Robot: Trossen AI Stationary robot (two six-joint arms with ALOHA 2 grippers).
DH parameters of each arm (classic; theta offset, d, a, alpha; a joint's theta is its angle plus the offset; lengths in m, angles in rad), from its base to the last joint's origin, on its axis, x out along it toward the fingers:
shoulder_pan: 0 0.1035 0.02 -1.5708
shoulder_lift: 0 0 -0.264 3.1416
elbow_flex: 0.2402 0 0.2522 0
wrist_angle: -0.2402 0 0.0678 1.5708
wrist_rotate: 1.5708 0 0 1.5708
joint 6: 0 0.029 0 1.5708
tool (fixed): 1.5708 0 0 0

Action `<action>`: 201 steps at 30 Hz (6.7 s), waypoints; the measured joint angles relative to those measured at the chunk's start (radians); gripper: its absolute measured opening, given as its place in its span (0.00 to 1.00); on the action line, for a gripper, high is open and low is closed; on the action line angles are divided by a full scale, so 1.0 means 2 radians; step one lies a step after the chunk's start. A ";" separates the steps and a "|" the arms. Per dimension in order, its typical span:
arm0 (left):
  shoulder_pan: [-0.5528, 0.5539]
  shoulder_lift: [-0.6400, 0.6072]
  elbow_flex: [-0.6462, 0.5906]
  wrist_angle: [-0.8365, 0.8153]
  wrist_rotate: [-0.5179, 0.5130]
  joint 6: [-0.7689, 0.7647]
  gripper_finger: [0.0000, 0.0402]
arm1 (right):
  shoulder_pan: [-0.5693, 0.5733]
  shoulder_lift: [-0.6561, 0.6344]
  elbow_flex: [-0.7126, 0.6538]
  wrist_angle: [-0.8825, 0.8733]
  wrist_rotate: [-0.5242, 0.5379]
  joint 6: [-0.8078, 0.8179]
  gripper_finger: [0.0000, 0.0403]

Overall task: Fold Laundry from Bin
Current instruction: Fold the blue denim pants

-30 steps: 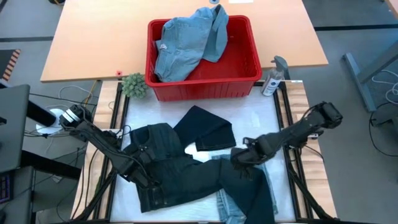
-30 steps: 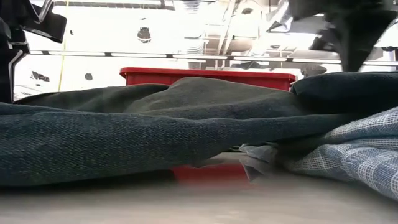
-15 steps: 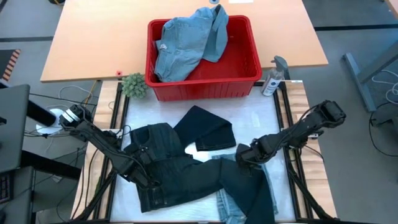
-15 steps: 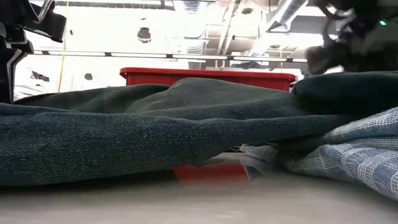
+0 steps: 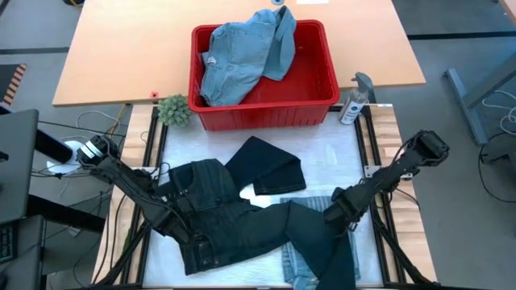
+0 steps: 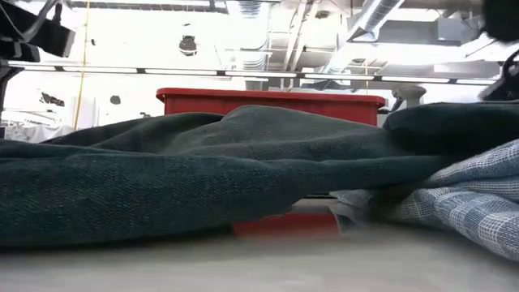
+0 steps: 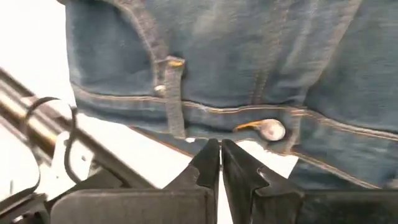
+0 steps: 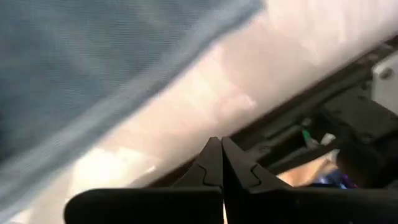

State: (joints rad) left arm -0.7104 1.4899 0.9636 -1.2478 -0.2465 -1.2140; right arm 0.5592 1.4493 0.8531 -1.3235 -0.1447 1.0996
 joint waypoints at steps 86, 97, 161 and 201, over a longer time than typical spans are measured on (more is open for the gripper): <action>-0.045 0.071 -0.135 0.540 0.129 -0.122 0.00 | 0.096 -0.049 0.034 0.049 0.089 0.219 0.04; -0.049 0.062 -0.136 0.515 0.107 -0.110 0.00 | 0.173 0.016 0.041 0.189 0.113 0.299 0.04; -0.079 0.035 -0.137 0.441 0.217 -0.057 0.00 | 0.150 0.085 0.214 0.057 0.015 0.344 0.04; -0.074 0.035 -0.139 0.448 0.228 0.012 0.00 | 0.206 0.211 0.236 0.063 -0.125 0.357 0.04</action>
State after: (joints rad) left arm -0.8593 1.5600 0.6864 -0.3511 0.2102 -1.1900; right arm 0.9716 1.8707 1.3261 -1.1965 -0.3953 1.8132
